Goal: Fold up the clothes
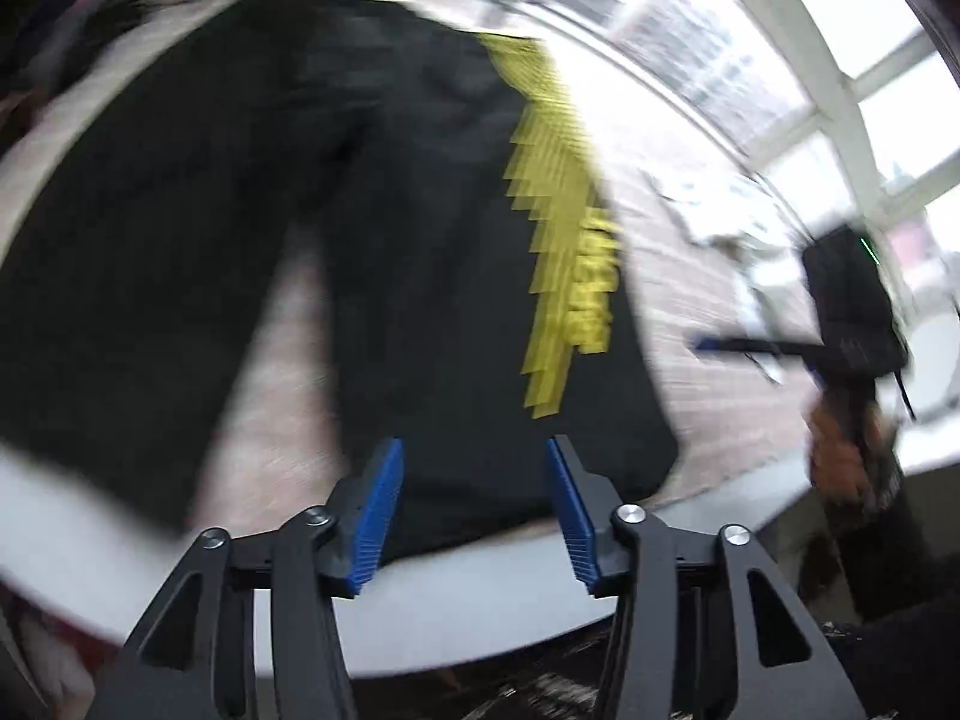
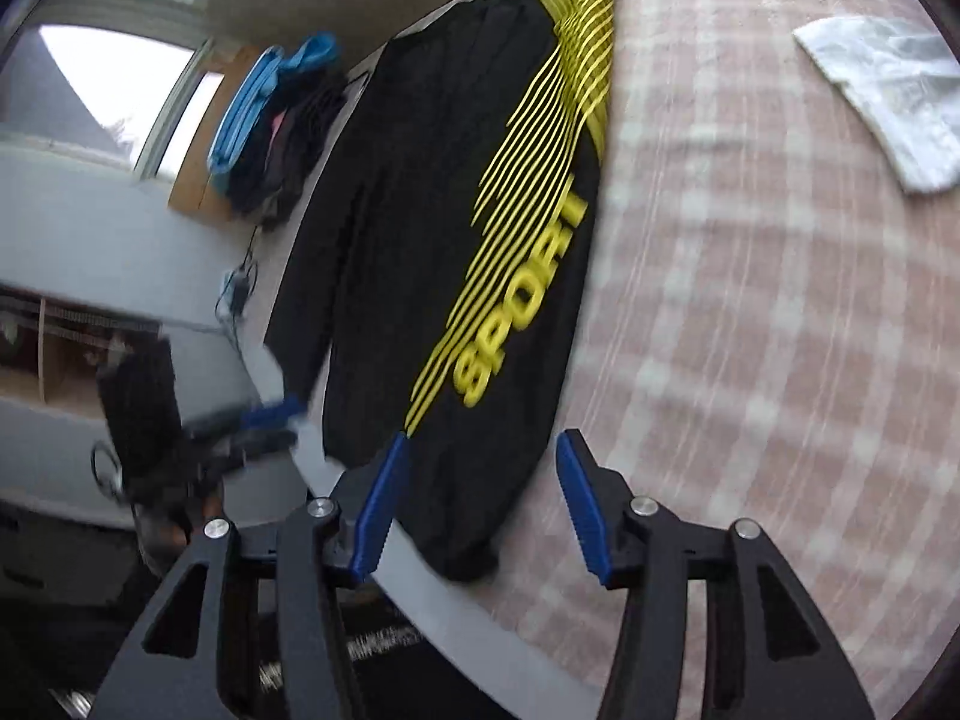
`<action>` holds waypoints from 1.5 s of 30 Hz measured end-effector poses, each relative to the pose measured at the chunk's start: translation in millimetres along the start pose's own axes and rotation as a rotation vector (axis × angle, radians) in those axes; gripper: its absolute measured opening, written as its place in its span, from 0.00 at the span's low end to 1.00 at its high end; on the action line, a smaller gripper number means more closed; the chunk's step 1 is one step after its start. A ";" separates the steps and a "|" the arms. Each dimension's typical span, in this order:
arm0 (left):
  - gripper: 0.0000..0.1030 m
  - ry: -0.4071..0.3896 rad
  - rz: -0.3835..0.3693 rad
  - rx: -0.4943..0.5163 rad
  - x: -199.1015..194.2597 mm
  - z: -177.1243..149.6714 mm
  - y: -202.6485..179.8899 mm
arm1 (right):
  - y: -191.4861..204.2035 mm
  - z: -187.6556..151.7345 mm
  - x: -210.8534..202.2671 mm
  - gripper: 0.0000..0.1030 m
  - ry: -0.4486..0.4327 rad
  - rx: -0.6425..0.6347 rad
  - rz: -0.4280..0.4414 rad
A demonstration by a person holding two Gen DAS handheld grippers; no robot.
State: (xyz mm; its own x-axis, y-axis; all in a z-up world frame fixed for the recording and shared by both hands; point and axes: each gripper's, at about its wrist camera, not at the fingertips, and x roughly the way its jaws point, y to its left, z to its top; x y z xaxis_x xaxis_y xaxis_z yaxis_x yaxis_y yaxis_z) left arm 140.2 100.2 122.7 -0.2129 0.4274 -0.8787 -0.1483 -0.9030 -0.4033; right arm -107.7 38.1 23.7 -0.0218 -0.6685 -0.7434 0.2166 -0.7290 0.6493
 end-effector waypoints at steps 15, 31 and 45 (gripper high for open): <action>0.03 0.165 -0.098 0.021 25.0 12.1 13.4 | 41.9 -44.3 41.2 0.06 0.079 0.011 0.049; 0.55 0.092 -0.166 0.336 31.2 -3.3 -92.0 | 23.7 -22.4 -17.5 0.36 -0.135 0.184 0.004; 0.17 0.128 -0.055 0.573 94.9 -22.6 -163.2 | -9.5 100.1 -76.6 0.42 -0.280 0.113 -0.124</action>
State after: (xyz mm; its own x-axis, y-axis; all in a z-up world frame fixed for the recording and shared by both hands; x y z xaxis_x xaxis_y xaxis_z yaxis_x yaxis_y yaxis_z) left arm 166.0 287.1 99.4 -0.0770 0.4318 -0.8987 -0.6620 -0.6961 -0.2778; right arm -205.7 81.5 90.6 -0.3122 -0.5770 -0.7548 0.0865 -0.8084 0.5822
